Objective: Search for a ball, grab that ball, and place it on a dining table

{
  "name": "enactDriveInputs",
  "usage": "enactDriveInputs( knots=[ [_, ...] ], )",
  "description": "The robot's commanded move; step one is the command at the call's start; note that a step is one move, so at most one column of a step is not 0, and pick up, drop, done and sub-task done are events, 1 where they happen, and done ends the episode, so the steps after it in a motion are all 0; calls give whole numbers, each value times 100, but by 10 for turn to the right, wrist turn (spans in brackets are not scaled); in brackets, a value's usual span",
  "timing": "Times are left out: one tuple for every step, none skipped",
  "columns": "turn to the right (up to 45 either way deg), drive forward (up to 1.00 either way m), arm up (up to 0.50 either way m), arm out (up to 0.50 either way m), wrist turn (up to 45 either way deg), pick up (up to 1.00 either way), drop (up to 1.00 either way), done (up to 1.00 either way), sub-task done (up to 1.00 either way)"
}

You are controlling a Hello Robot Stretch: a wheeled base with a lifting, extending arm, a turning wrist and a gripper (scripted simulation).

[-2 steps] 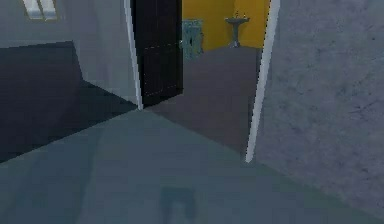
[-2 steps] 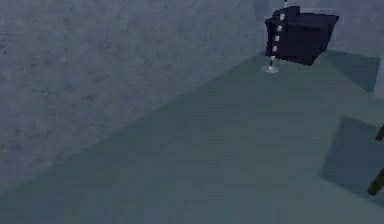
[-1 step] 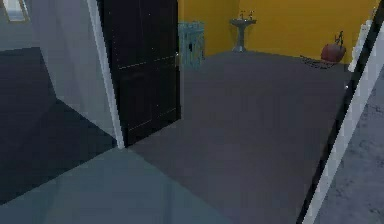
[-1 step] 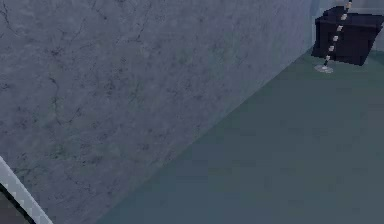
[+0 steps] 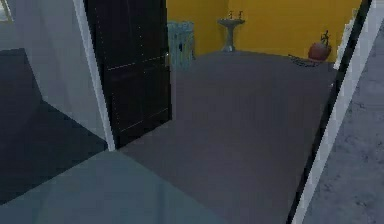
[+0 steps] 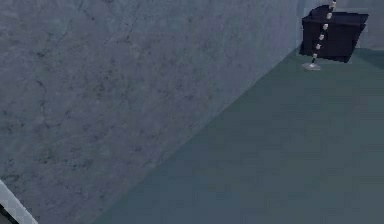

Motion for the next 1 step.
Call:
enactDriveInputs(
  knots=[
    [-30,0,0,0,0,0,0,0,0]
  ],
)
